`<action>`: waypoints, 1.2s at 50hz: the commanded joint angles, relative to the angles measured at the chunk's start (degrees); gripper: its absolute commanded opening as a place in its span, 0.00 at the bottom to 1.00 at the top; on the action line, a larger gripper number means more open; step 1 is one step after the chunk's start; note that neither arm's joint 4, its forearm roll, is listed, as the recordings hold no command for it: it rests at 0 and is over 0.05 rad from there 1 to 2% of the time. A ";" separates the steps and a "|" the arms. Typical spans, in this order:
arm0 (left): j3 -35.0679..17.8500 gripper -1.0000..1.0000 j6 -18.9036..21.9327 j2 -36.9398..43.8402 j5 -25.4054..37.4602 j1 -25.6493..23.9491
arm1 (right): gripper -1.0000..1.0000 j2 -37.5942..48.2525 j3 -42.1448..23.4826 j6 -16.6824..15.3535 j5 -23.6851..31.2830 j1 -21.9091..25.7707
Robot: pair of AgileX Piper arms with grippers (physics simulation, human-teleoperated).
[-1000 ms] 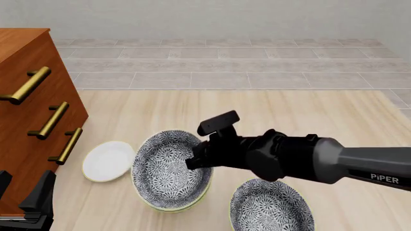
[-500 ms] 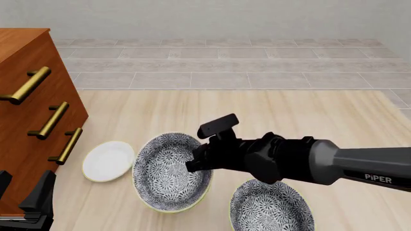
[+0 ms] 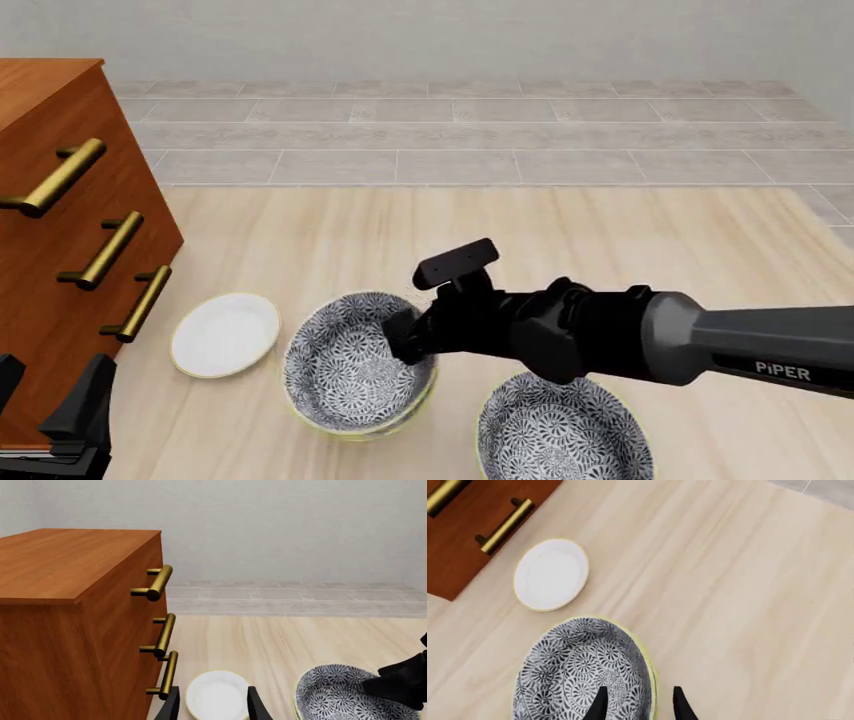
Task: Stack the bowl at the front on the bowl in the middle.
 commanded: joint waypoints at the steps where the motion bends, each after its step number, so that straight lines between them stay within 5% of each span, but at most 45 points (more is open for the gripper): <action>1: 0.00 1.00 0.00 0.00 0.00 0.00 | 1.00 -0.25 0.18 -0.16 -0.40 -0.09; 22: 0.00 1.00 0.00 0.00 0.00 0.00 | 1.00 -1.39 0.52 -0.06 -0.56 0.49; 60: 0.00 1.00 0.00 0.00 0.00 0.00 | 1.00 -16.30 1.23 -0.86 5.65 1.47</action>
